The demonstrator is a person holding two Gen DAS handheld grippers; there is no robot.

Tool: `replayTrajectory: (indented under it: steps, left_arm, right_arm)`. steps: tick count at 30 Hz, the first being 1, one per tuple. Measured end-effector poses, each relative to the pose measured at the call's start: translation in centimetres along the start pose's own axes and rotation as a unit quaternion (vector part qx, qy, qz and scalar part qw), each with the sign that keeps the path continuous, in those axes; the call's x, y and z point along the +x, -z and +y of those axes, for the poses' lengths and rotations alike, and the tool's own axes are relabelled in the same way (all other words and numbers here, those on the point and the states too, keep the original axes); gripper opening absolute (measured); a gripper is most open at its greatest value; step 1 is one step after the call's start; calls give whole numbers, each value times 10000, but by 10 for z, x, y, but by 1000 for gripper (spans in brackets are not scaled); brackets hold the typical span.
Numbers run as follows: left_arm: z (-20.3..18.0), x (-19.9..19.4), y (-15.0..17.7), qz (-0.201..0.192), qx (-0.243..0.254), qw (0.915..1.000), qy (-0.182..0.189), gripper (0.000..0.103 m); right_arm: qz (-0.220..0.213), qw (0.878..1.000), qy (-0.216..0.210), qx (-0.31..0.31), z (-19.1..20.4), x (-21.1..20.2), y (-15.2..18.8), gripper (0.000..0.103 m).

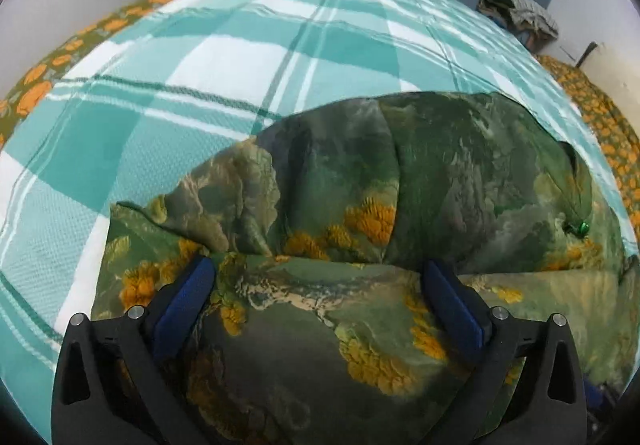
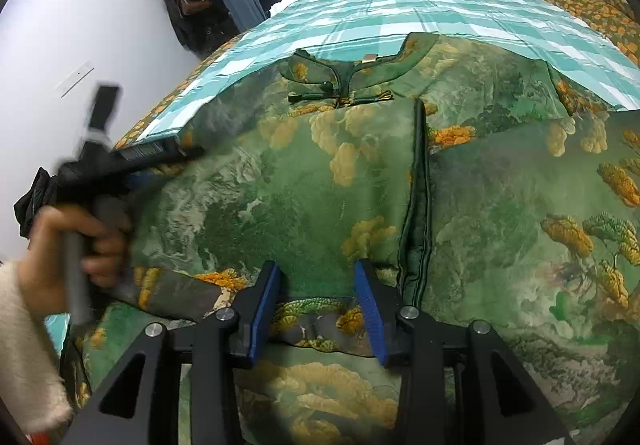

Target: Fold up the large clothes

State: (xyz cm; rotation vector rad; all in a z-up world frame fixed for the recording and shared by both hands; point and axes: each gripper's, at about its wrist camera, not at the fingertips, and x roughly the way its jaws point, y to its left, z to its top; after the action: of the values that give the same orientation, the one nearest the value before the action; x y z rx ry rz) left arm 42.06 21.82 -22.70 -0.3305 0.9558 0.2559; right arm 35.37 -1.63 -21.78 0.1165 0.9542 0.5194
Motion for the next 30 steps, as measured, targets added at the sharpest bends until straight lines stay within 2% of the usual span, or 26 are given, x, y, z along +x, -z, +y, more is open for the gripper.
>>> replayTrajectory:
  steps: [6,10,13,15,16,17,19,22,24,27,29,30]
  left_arm:
    - [-1,-2,4,-111,56,9999,-13,102]
    - [-10,-16,0,-84,169,9996,-186,102]
    - [-13,-49,7,-162,277,9992,-236,102]
    - [-12,-80,22,-231,360,9991,73,102]
    - [-12,-93,31,-222,442,9986,186,102]
    - [-12,-112,47,-202,596,9977,253,102]
    - [-13,-139,76,-152,915,9952,302,102]
    - [-11,-170,120,-53,1189,9921,393,102]
    - [-7,-186,151,104,1217,9913,497,102]
    - [-7,-197,193,244,1139,9917,543,102]
    - [-7,-196,221,360,1089,9920,531,102]
    - [-9,-195,235,321,1129,9920,460,102]
  right_arm:
    - [-63,10000,25,-49,4,-3,6,40]
    - [-18,9997,171,-148,8,-3,6,40]
    - [144,9989,381,-220,15,-7,0,40]
    - [397,9980,474,-127,22,-25,-8,40]
    - [453,9980,447,-64,26,-41,-11,42]
    - [462,9981,395,-31,27,-54,-11,52]
    - [373,9988,305,-99,28,-83,-4,60]
    - [288,9963,671,-456,25,-122,23,60]
    - [426,9931,971,-508,15,-141,54,60]
    - [695,9886,1292,-332,0,-161,103,60]
    - [876,9871,1339,-6,-12,-166,140,61]
    - [824,9879,1307,107,-15,-168,154,61]
